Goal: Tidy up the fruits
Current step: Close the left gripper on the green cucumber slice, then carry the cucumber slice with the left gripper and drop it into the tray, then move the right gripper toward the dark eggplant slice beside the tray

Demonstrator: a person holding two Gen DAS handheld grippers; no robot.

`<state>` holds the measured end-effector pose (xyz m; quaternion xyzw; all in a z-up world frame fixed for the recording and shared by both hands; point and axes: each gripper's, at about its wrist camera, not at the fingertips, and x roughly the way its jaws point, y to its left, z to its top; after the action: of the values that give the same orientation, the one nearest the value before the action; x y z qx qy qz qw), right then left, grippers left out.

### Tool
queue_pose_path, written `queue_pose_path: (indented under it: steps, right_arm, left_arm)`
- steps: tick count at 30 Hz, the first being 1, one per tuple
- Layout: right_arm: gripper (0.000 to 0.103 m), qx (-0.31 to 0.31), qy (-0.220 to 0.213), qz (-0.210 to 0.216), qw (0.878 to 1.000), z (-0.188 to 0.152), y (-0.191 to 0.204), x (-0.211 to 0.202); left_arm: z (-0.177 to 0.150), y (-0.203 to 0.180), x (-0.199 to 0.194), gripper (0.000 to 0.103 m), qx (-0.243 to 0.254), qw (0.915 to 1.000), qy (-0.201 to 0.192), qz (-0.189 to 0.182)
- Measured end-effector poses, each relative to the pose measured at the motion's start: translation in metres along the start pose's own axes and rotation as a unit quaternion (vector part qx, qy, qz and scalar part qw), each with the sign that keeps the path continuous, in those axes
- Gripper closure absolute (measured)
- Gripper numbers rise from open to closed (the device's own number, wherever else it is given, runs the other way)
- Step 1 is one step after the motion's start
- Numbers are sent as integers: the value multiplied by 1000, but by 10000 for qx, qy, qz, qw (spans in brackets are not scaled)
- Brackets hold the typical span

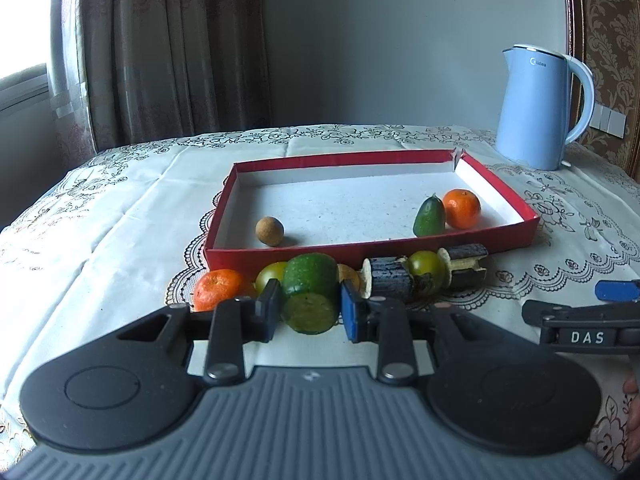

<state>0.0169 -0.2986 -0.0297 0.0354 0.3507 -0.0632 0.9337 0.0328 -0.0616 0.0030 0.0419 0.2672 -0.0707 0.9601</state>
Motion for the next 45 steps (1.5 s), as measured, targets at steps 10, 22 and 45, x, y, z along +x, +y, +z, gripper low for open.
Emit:
queue_pose_path:
  steps: [10,22,45]
  right_arm:
    - [0,-21,1,-21,10000,0,1,0]
    - [0,-20,1,-13,10000,0,1,1]
    - [0,-588,-1114,576,9904,-10,33,-38]
  left_arm:
    - [46,2,31,75,53,9996,-126,252]
    - [66,-7,69,23,236,9980,-211,539]
    - [-42,112,-13,9,-761,9928,48,921]
